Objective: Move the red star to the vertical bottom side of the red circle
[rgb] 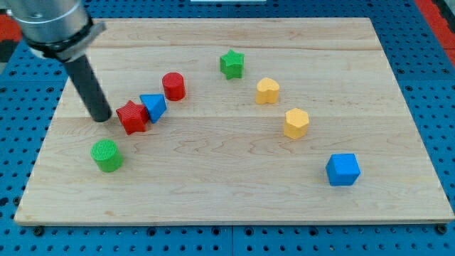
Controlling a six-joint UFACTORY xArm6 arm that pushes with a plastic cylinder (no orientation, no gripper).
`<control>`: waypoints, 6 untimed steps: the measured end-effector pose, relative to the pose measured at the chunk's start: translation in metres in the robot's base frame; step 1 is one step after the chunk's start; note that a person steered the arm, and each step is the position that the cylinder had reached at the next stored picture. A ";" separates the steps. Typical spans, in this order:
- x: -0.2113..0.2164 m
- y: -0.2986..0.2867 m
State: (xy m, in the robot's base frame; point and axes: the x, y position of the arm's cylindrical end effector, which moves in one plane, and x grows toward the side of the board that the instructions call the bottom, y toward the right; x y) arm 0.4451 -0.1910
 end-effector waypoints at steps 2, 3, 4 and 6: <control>0.051 0.073; 0.061 0.133; 0.059 0.166; 0.072 0.123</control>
